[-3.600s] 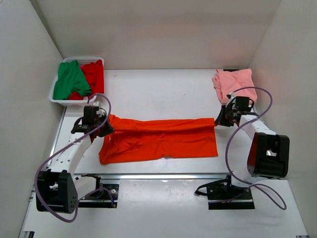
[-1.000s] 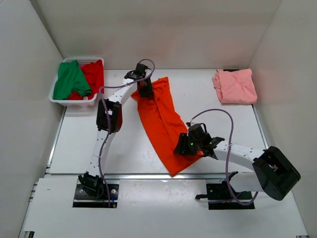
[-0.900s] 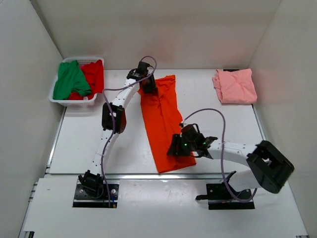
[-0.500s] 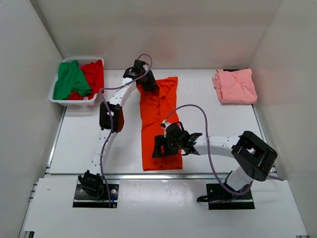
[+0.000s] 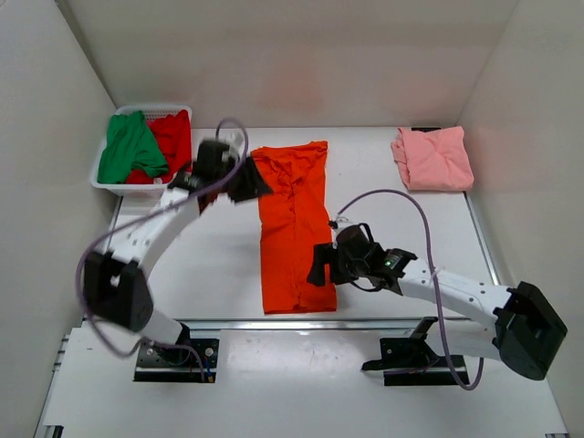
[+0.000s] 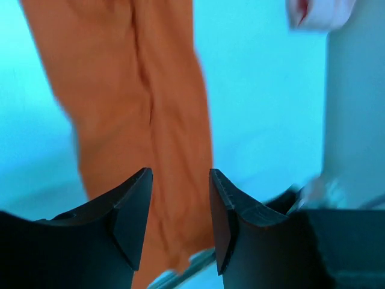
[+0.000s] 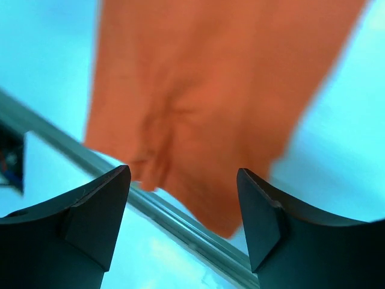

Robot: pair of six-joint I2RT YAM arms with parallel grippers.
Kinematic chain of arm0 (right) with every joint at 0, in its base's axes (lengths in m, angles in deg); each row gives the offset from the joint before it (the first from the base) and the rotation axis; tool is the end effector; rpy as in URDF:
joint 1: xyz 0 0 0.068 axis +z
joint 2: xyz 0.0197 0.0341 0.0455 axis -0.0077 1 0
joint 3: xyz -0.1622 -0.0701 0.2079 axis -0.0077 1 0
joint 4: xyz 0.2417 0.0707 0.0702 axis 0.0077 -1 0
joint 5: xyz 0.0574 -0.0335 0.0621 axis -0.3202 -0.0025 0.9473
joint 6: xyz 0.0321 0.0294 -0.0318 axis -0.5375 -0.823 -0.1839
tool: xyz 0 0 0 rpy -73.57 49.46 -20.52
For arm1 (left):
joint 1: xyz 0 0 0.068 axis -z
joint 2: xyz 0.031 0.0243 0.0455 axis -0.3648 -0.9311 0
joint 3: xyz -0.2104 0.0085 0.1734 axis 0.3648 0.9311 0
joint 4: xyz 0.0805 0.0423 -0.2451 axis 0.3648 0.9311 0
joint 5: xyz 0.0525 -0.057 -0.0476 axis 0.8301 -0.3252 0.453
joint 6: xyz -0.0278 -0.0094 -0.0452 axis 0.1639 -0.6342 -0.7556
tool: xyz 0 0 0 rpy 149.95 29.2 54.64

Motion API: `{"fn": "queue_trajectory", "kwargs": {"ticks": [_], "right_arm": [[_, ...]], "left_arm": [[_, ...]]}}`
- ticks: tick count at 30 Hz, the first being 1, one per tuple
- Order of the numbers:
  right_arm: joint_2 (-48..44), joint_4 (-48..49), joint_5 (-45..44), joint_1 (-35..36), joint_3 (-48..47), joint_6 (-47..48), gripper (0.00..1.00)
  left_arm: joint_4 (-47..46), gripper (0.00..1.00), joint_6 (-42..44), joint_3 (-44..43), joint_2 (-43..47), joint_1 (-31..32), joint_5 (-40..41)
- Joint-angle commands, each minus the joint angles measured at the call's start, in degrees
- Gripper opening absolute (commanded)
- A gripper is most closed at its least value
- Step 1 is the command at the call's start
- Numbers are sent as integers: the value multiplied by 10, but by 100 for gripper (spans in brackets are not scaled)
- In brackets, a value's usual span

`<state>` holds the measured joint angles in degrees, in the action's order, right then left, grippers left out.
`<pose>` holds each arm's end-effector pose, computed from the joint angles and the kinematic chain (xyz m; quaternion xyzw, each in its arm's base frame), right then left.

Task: Fold and stack the t-shirts
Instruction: Grab the bottom of the folded rectangular tshirt with both arms

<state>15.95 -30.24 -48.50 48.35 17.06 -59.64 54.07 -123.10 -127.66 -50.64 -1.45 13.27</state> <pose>0.1551 0.1832 0.2083 -0.1263 0.9125 0.2978 0.2503 0.3368 -0.1345 0.3110 -0.0490 0.8959 -0.3232 0.3009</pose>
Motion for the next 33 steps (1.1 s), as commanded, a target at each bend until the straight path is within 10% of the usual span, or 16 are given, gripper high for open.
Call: {"fn": "queue_trajectory", "kwargs": {"ticks": [1, 12, 33], "right_arm": [[-36, -78, -76, 0, 40, -52, 69], [-127, -48, -88, 60, 145, -149, 70], [-64, 51, -53, 78, 188, -180, 38]], "left_arm": [[10, 54, 13, 230, 122, 45, 51], [-14, 56, -125, 534, 347, 226, 80], [-121, 58, -187, 551, 242, 305, 147]]}}
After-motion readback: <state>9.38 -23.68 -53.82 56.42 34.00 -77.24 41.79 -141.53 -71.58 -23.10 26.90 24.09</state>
